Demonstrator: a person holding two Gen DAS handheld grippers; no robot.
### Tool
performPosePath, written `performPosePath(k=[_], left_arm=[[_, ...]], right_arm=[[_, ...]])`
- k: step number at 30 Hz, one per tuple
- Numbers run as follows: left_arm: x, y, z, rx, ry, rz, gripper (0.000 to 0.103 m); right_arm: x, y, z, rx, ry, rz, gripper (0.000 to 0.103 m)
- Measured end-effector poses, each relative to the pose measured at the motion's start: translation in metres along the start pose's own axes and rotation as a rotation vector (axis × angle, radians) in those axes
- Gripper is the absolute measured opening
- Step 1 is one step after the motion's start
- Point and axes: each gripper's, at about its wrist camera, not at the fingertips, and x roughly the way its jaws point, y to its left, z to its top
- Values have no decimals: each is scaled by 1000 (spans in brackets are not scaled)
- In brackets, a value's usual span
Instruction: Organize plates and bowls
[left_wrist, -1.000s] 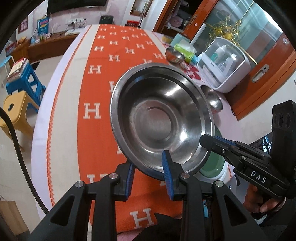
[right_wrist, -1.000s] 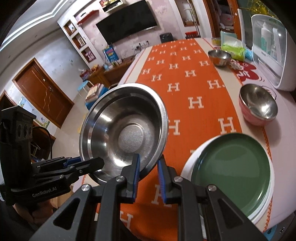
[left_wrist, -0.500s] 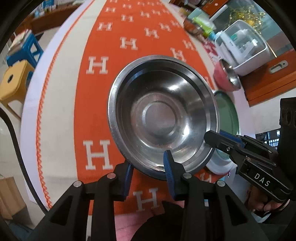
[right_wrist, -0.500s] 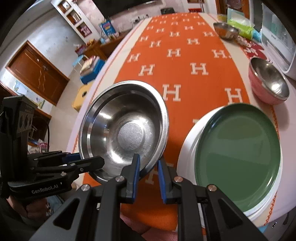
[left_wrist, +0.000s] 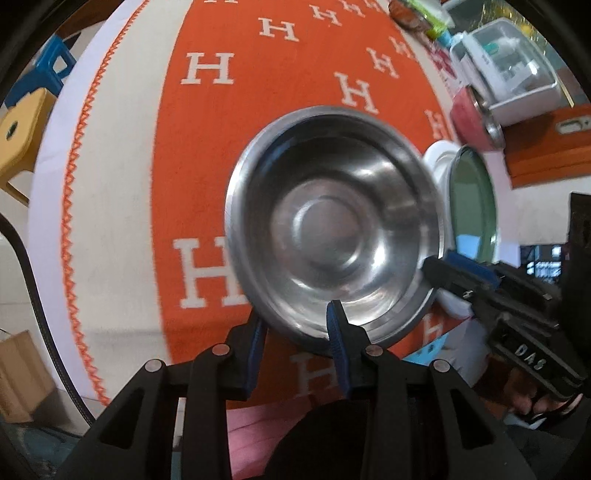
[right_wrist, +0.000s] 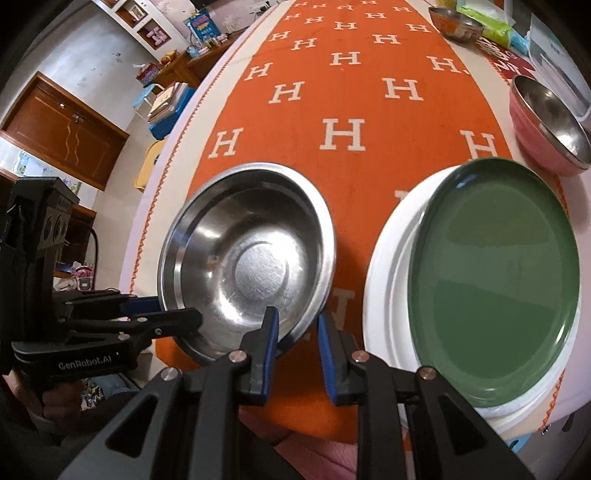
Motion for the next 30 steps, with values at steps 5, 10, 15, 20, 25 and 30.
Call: performPosePath(k=[5,10,15,20,25,30], left_arm=[[-10,2,7,50,-8,28,35],[-25,0,16,100,-48,21,46],[-45,-10,22,169,-131,-7,56],[-61,-32,29,249,-215,-64,62],[-73,-58,33,303,-280,-58,68],[-86,-83,31,334,-360,-45,76]], right_arm=[[-3,-4,-3,40,-12,0,24],[-15,-6,-5,69,-66,-3,26],[-33,-7,-9,91,-142,-11,33],[-52,-9,-16,102,-227,-8,33],[-77,-18,-19,118,-337,-18,33],[-105,-35,-21,126,-448,-35,46]])
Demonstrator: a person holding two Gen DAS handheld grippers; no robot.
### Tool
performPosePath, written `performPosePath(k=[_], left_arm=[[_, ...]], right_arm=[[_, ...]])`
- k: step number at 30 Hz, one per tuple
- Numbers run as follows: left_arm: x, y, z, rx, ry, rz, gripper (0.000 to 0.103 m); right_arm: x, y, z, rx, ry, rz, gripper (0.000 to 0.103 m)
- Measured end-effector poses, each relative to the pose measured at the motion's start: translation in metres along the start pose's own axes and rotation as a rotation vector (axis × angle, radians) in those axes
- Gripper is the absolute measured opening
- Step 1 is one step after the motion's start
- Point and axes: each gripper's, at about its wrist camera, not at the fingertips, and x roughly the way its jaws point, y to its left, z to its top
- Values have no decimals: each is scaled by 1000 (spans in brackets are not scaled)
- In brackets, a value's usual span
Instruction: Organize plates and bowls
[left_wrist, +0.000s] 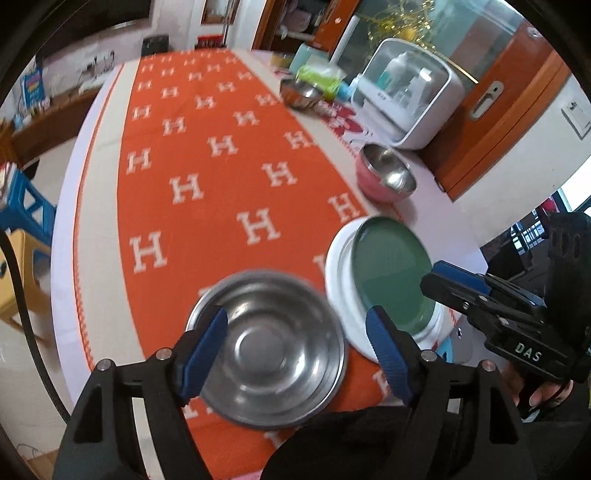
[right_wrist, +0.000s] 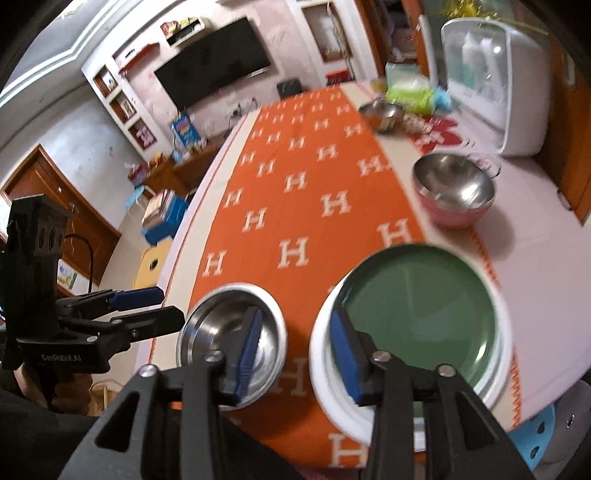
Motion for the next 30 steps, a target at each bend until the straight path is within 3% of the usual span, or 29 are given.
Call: performPosePath(k=[4,13,30], left_arm=[[-2,-24,13,2,-71,10,76],[7,-75,35,-24,-124,59,81],[45,-150,66,-125,-153,153,88]], right_arm=[[-14,-17,7,-2,-46,-28,59],[-29,-68,28,-6,-52,-8,60],[-45,-147,68,-124,-39,60,60]])
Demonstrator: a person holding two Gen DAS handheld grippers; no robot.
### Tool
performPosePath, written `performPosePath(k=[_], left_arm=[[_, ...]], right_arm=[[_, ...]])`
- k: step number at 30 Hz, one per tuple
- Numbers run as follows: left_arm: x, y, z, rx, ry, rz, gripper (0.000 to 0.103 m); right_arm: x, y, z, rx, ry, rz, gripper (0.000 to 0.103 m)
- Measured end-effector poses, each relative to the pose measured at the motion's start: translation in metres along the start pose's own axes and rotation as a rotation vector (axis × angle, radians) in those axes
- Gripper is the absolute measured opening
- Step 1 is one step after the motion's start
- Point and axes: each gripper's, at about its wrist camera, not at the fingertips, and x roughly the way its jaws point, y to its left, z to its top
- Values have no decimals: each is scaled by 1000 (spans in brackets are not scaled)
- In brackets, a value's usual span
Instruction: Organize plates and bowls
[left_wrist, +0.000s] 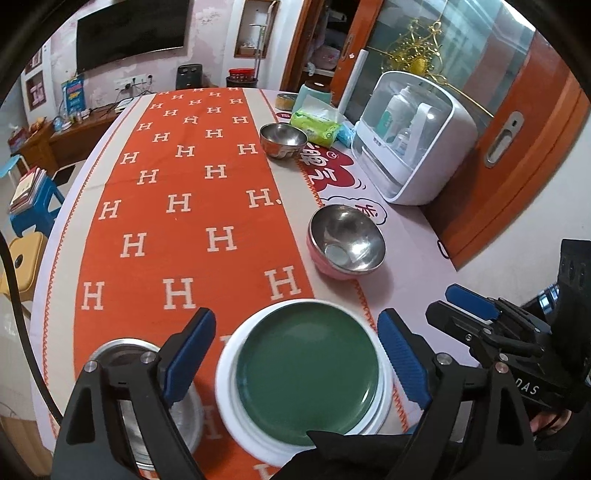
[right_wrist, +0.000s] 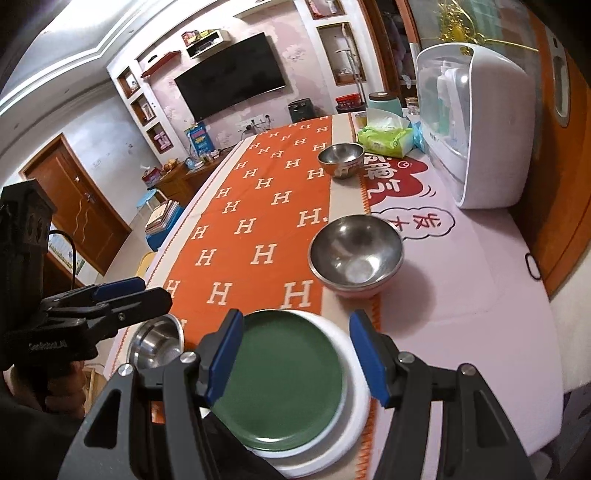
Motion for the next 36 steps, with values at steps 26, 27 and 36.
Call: performPosePath(k=[26,27,36], left_arm=[[127,-41,55,-135,87,164,89],[134,-41,57,-140,101,169,89],[190,-21,67,-204,206,196,89]], right_arm=[[63,-101,49,-72,35,14,60],[69,-102,50,-71,41,20,60],[128,-117,51,-16,141,135,60]])
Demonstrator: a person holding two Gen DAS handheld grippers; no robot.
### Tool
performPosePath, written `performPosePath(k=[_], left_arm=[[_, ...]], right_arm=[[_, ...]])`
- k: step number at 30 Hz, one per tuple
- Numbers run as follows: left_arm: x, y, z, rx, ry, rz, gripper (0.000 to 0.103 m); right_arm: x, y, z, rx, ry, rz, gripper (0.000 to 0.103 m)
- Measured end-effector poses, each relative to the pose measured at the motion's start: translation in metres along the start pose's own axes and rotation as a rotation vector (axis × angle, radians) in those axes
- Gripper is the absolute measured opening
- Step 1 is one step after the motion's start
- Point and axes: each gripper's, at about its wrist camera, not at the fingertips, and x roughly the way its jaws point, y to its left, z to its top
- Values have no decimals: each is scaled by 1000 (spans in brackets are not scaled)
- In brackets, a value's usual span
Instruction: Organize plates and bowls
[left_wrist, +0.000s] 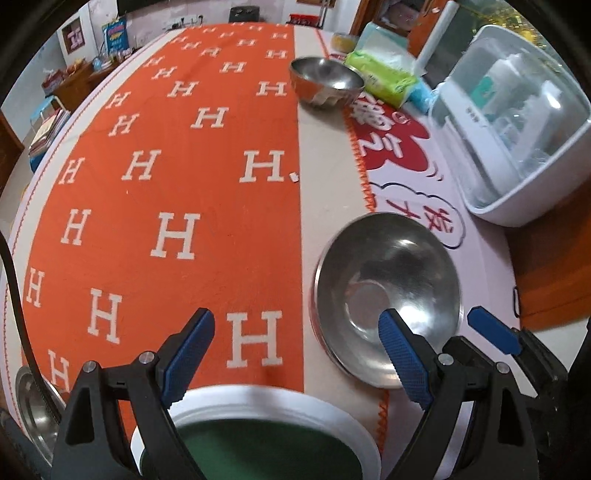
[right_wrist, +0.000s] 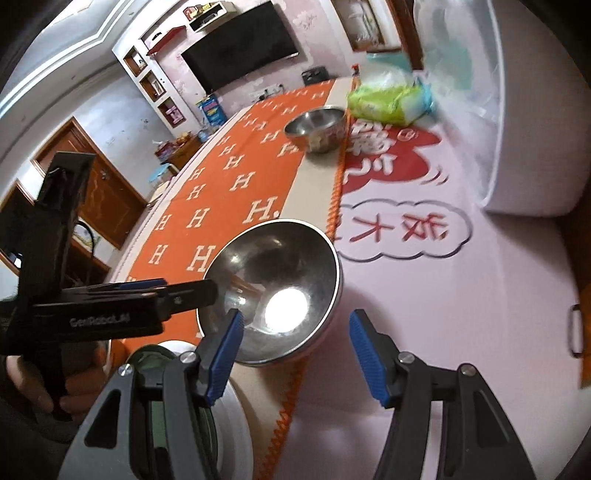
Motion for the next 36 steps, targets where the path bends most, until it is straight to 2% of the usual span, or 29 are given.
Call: performPosePath(k=[7,13,16,18,22,25,29,36], left_arm=[[32,1,7,-20,88,11,89],[49,-10,7,8,149,-10,87],[56,-14,7,9,169,-21,79],[61,-14,8,2,175,-25,69],[67,-16,11,-16,175,-63,63],[68,-18,12,-9,167,-89,54],[68,-21,12,-22,162,-147,36],[69,-22,12,-32,157,-164,31]], right_arm=[[22,-15,5,47,20,14,60],[37,-24,5,83,49,38,59],[42,-29,7,96,56,42,51],[44,-33,6,113,62,48,48],[46,-39,5,145,69,84,42],[47,-38,5,148,71,108,38],[48,-38,4,158,75,133,35],[49,-42,4,183,74,147,33]])
